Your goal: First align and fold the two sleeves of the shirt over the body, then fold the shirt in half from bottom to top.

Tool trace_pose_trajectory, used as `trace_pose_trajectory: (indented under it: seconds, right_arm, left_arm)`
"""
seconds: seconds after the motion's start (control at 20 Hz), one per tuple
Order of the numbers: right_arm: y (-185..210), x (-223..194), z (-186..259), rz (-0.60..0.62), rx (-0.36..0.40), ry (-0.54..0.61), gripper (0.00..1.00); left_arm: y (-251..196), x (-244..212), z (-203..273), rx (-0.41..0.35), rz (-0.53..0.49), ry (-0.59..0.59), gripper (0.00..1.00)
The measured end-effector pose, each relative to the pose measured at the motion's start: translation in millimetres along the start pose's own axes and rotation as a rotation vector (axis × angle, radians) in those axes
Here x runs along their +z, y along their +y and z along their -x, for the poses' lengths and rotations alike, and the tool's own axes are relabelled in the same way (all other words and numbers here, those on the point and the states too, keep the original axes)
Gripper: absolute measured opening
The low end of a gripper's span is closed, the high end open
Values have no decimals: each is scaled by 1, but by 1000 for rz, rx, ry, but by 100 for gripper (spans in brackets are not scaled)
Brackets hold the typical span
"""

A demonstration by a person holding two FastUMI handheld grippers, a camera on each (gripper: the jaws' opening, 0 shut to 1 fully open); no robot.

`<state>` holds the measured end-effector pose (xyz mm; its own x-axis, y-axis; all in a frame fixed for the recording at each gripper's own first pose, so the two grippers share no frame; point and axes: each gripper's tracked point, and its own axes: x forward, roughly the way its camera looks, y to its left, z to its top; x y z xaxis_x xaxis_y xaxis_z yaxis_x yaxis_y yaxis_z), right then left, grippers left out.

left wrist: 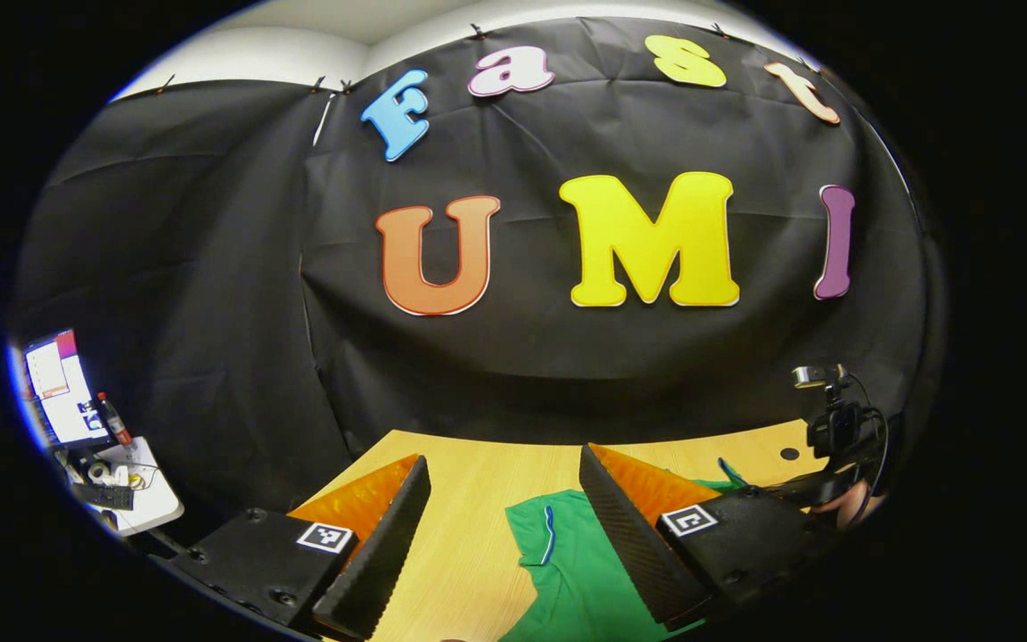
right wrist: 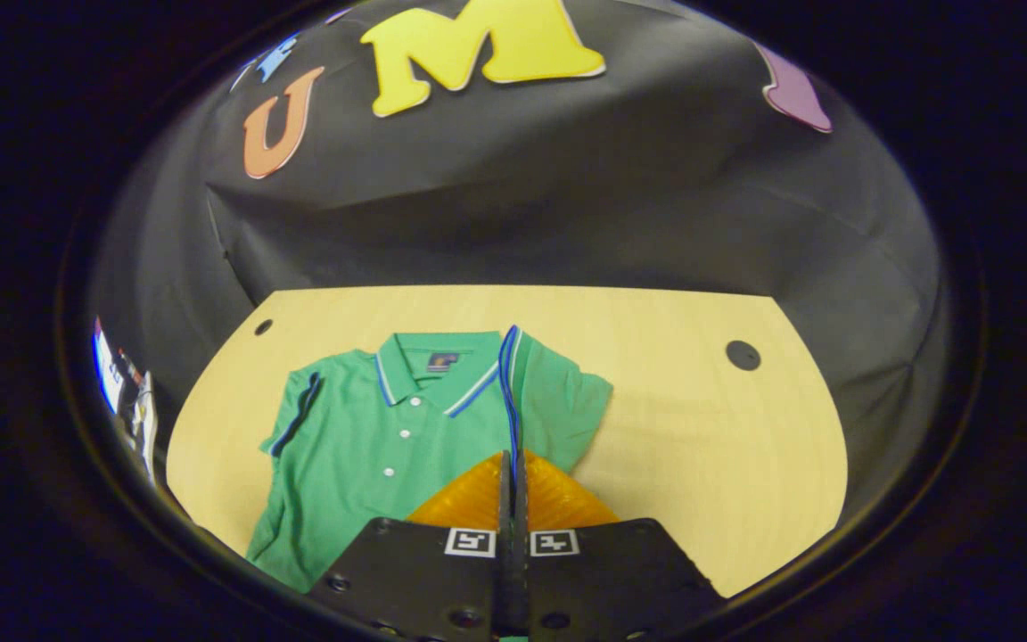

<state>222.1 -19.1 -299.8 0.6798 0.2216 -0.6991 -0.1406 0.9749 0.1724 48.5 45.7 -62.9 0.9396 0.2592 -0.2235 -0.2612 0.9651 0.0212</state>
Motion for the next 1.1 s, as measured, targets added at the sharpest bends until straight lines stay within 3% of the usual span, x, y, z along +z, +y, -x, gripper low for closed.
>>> trace_pose_trajectory:
  seconds: [0.25,0.3,0.5,0.6,0.7,0.85,0.9,0.95,1.1]
  right_arm:
    - [59,6,-19,-7,32,-14,1]
    - [67,8,-16,-4,36,-25,16]
    - [86,28,21,23,64,-134,98]
    - [84,36,51,49,59,-201,94]
    - [77,37,81,75,37,-238,100]
    - [71,37,137,129,21,-301,97]
    - [66,36,153,143,10,-323,92]
    - [60,35,171,150,-5,-341,96]
    - [48,29,210,143,-37,-375,95]
  left_arm:
    - [43,7,18,75,20,-28,100]
    - [50,5,21,87,30,-21,100]
    - [69,-2,24,97,52,-10,100]
    - [65,-10,18,53,30,9,100]
    - [49,-27,9,-28,25,61,100]
    - [21,-59,-10,-140,44,148,100]
    - [14,-68,-19,-164,48,173,100]
    - [5,-78,-28,-189,49,199,100]
    - [-15,-99,-60,-236,51,266,100]
